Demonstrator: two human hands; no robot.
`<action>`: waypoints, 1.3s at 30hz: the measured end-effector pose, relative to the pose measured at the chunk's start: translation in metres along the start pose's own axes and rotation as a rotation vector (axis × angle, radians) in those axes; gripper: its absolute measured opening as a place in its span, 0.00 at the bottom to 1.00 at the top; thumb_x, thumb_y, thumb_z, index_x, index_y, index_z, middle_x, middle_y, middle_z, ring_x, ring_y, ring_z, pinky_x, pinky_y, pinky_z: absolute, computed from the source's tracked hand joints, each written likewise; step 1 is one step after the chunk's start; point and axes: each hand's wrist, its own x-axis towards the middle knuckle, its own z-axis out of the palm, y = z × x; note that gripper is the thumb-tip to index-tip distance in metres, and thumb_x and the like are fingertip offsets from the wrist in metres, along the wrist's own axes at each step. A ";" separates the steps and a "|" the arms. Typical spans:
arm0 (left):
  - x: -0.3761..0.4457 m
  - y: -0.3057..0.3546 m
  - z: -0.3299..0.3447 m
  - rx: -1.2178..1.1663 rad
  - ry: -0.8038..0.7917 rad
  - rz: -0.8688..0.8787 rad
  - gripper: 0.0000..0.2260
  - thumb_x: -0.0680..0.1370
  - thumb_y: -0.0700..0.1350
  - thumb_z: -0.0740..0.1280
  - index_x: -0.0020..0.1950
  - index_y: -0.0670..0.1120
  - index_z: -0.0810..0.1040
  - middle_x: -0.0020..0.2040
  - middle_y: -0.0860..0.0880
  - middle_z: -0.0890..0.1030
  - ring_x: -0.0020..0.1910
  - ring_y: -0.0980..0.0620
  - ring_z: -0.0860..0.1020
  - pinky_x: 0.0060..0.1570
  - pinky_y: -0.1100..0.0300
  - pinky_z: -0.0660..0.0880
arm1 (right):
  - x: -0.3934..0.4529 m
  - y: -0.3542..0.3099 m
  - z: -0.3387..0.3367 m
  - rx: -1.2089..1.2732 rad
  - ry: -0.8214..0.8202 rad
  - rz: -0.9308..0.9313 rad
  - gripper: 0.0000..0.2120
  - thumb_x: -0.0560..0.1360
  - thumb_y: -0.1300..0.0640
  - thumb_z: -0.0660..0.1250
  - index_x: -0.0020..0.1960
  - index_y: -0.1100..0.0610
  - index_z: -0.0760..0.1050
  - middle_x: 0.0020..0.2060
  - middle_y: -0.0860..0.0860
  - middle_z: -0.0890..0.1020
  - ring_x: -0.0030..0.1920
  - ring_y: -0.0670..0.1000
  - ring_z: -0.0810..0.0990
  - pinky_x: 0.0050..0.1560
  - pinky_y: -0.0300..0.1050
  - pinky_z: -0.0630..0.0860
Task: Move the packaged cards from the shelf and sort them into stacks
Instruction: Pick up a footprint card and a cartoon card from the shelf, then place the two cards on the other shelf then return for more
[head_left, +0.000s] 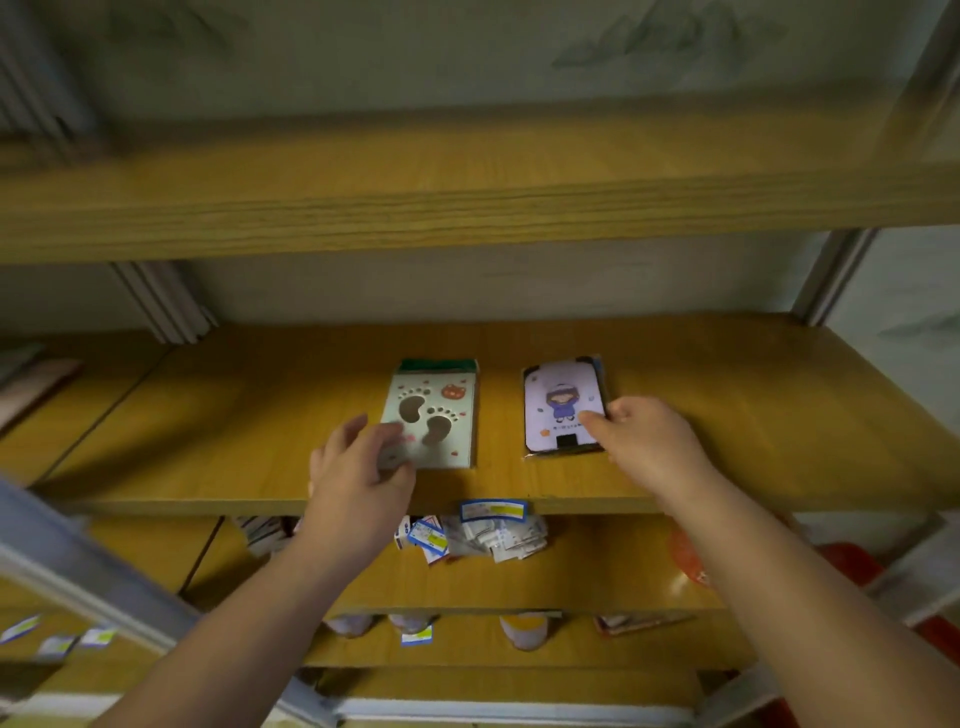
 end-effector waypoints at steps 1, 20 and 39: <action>-0.002 0.002 -0.001 0.002 0.008 0.002 0.15 0.79 0.47 0.67 0.65 0.59 0.76 0.76 0.50 0.65 0.73 0.44 0.59 0.69 0.47 0.60 | 0.000 0.000 0.000 -0.097 0.011 -0.025 0.15 0.78 0.43 0.66 0.36 0.50 0.75 0.30 0.49 0.81 0.32 0.51 0.81 0.29 0.45 0.72; -0.032 -0.010 -0.063 0.420 0.112 0.312 0.26 0.80 0.54 0.63 0.77 0.48 0.68 0.78 0.48 0.67 0.78 0.48 0.61 0.73 0.44 0.64 | -0.076 -0.070 0.030 -0.209 0.094 -0.637 0.22 0.78 0.45 0.65 0.68 0.54 0.74 0.64 0.49 0.78 0.62 0.51 0.76 0.59 0.44 0.72; -0.115 -0.260 -0.283 0.256 0.363 0.095 0.25 0.78 0.56 0.61 0.75 0.53 0.70 0.75 0.57 0.69 0.74 0.58 0.64 0.67 0.52 0.73 | -0.224 -0.292 0.242 -0.214 -0.141 -0.910 0.25 0.77 0.43 0.61 0.72 0.48 0.69 0.68 0.43 0.72 0.67 0.45 0.69 0.68 0.46 0.68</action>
